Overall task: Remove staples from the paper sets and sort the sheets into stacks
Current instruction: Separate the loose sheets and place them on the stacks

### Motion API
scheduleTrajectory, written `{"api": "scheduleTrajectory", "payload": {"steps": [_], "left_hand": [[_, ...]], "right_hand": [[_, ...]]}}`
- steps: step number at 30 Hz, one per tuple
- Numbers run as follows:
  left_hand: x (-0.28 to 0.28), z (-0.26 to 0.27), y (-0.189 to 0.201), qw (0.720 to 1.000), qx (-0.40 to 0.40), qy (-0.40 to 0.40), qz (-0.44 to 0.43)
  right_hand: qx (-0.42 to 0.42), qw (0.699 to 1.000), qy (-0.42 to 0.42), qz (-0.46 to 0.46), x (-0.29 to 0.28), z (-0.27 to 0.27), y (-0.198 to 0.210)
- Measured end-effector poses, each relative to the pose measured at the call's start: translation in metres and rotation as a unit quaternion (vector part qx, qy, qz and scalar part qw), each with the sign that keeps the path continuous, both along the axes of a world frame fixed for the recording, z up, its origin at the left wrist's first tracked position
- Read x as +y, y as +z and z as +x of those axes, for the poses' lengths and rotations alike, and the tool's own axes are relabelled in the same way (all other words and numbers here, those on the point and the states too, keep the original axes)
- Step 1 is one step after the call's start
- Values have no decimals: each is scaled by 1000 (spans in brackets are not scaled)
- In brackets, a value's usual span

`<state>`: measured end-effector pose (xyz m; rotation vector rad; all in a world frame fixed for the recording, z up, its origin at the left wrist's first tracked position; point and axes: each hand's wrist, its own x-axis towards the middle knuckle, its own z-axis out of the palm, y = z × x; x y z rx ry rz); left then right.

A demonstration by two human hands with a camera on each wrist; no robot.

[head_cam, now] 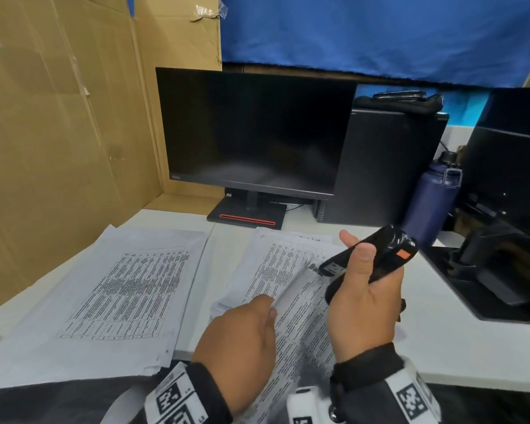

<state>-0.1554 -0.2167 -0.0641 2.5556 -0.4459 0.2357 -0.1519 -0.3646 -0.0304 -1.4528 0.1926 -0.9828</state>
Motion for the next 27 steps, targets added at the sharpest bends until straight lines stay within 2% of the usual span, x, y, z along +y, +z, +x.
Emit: {"api": "scheduleTrajectory", "payload": {"steps": [9,17,27], "left_hand": [[-2,-4,-6,994,40,-11,-98],[1,-1,-10,995,7,-49,-83],[1,0,-10,995,25,-71,-69]], "right_hand": [[-38,999,-6,8,-1,16,-6],[0,1000,-8,-3,0,19,-9],[56,998,-3,-30,-9,23,2]]}}
